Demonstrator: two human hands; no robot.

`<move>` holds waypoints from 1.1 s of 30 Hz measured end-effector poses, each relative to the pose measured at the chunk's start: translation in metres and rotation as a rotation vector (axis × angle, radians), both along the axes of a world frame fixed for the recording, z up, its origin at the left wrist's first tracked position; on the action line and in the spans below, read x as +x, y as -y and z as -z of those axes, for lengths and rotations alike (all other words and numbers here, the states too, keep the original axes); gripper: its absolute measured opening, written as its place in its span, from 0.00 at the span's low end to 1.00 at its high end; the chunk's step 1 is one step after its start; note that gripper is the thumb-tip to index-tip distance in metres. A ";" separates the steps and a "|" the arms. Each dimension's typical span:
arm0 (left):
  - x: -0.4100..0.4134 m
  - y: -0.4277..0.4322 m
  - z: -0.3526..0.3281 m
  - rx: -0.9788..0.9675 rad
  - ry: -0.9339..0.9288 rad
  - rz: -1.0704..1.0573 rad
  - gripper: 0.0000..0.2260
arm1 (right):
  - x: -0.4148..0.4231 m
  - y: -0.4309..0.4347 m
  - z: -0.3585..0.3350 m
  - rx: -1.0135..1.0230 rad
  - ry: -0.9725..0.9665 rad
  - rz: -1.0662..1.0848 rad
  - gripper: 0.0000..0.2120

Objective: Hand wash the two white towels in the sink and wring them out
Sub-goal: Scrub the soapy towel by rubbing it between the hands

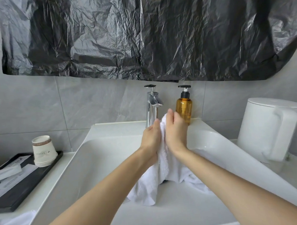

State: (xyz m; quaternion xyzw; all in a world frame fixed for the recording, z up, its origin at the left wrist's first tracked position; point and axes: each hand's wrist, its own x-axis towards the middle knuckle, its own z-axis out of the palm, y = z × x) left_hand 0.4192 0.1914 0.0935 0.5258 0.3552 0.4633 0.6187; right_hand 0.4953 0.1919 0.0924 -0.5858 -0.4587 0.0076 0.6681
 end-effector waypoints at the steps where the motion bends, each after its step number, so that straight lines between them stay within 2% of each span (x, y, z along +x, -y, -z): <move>1: -0.002 -0.001 -0.001 0.006 0.002 -0.020 0.17 | -0.004 0.004 0.005 0.025 0.082 -0.034 0.20; 3: -0.004 -0.004 0.000 0.020 0.003 -0.048 0.14 | -0.011 0.011 0.011 0.085 0.192 -0.133 0.21; 6: 0.001 0.000 -0.001 0.002 -0.007 -0.003 0.16 | 0.002 -0.002 -0.006 0.045 -0.034 -0.023 0.23; 7: 0.002 -0.001 -0.001 0.009 -0.019 -0.008 0.17 | 0.003 -0.003 -0.005 0.036 -0.054 0.006 0.23; 11: -0.004 -0.004 -0.001 0.021 -0.029 -0.080 0.16 | -0.012 0.009 0.007 0.091 0.143 -0.140 0.22; 14: 0.001 0.002 -0.002 0.001 -0.040 -0.012 0.18 | 0.002 -0.001 -0.010 0.045 -0.068 -0.007 0.23; 15: 0.002 0.003 -0.003 0.006 -0.040 -0.010 0.19 | 0.003 -0.001 -0.008 0.044 -0.079 0.019 0.23; 19: -0.003 -0.003 -0.002 -0.005 -0.038 -0.069 0.15 | -0.013 0.008 0.010 0.074 0.152 -0.127 0.21; 22: 0.001 0.000 -0.002 -0.060 -0.047 0.027 0.18 | 0.003 -0.004 -0.008 0.048 -0.046 0.026 0.23; 23: 0.002 0.000 -0.002 -0.047 -0.054 0.030 0.19 | 0.004 -0.003 -0.006 0.062 -0.049 0.054 0.23; 27: -0.001 -0.003 -0.002 0.027 -0.016 -0.057 0.16 | -0.011 0.012 0.010 0.127 0.219 -0.114 0.21; 30: 0.003 0.003 -0.002 -0.020 -0.001 -0.006 0.17 | 0.005 -0.003 -0.011 0.061 -0.033 -0.006 0.22; 31: 0.005 0.004 -0.003 -0.014 -0.008 -0.002 0.18 | 0.007 -0.003 -0.010 0.064 -0.053 0.027 0.22; 33: 0.002 0.000 -0.004 0.012 -0.011 -0.050 0.18 | -0.003 0.007 0.002 0.116 0.104 -0.024 0.21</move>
